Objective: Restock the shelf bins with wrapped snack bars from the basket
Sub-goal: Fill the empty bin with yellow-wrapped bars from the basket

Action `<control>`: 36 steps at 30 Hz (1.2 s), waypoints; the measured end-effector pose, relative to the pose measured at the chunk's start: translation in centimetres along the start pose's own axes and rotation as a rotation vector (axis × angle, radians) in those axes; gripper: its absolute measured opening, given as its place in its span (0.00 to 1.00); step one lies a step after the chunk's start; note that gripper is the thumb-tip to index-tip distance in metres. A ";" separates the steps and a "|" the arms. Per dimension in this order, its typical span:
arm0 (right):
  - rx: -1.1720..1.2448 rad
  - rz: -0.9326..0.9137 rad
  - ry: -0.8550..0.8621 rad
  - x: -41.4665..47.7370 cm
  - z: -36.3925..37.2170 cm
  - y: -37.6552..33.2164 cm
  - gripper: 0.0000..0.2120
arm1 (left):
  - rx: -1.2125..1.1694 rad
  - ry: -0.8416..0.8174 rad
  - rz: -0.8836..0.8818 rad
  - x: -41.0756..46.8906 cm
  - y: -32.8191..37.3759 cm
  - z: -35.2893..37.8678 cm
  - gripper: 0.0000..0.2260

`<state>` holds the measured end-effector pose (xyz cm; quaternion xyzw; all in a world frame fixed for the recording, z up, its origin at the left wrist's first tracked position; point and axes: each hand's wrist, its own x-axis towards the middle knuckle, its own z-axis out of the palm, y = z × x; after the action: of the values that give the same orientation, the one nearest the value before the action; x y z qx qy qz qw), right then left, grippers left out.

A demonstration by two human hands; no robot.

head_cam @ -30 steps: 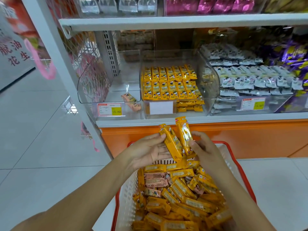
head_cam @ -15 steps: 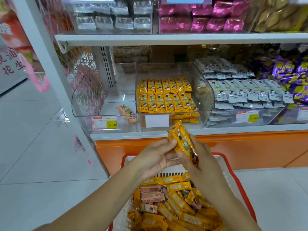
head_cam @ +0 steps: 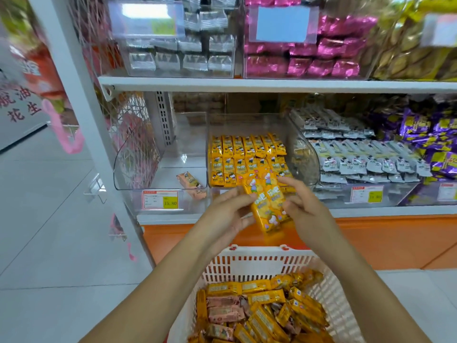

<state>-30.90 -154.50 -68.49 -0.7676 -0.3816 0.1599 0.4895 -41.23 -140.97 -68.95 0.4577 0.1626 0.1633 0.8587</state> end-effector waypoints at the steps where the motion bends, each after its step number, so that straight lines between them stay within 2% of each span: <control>1: 0.033 0.022 -0.025 0.4 -0.1 -0.4 0.20 | -0.038 0.000 0.009 0.0 0.3 0.0 0.10; 4: 0.065 0.056 -0.056 1.2 -0.2 -0.5 0.21 | -0.103 -0.010 0.021 0.0 0.7 -0.3 0.08; 6: 0.022 0.046 -0.069 1.2 0.0 -0.6 0.18 | -0.113 0.000 0.029 0.0 0.6 -0.4 0.09; 7: -0.018 0.040 -0.088 1.1 0.3 -0.8 0.20 | -0.111 0.005 0.033 0.0 0.6 -0.4 0.09; 10: -0.298 0.010 -0.102 1.0 1.2 -1.6 0.39 | -0.065 0.026 0.046 -0.1 0.4 -0.2 0.07; 12: -0.493 -0.034 -0.030 1.1 1.7 -2.4 0.42 | -0.017 0.065 0.060 0.0 0.2 -0.1 0.09; 16: -0.563 -0.149 0.070 1.4 1.9 -3.7 0.36 | 0.007 0.041 0.068 0.3 0.9 -0.1 0.14; 18: -0.546 -0.177 0.103 2.0 1.4 -4.3 0.33 | 0.123 0.053 0.120 0.4 1.6 -0.2 0.14; 19: -0.541 -0.170 0.126 2.7 0.9 -4.5 0.32 | 0.276 0.120 0.187 0.6 2.0 -0.4 0.14; 22: -0.581 -0.054 0.192 6.6 -0.8 -4.5 0.30 | 0.830 0.467 0.474 1.0 2.8 -1.8 0.14; 24: -0.655 0.073 0.186 9.7 -1.5 -4.3 0.31 | 0.986 0.576 0.519 1.3 3.0 -2.8 0.16; 26: -0.752 0.184 0.134 12.1 -1.8 -4.1 0.31 | 1.017 0.602 0.442 1.4 3.0 -3.5 0.18; 29: -0.898 0.300 0.013 14.5 -1.6 -3.7 0.32 | 1.019 0.543 0.387 1.6 2.6 -3.8 0.20; 30: -0.927 0.335 -0.017 14.9 -1.5 -3.6 0.31 | 1.022 0.528 0.392 1.5 2.6 -3.7 0.21; 33: -0.911 0.393 -0.061 15.4 -1.3 -3.1 0.20 | 1.020 0.510 0.393 1.6 2.6 -3.6 0.21; 36: -0.894 0.418 -0.101 15.4 -1.4 -3.3 0.17 | 0.997 0.495 0.398 1.6 2.7 -3.7 0.21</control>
<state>-21.35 -143.20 -63.03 -0.9538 -0.2740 0.1123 0.0509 -41.74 -136.11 -68.90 0.7759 0.3263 0.3270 0.4296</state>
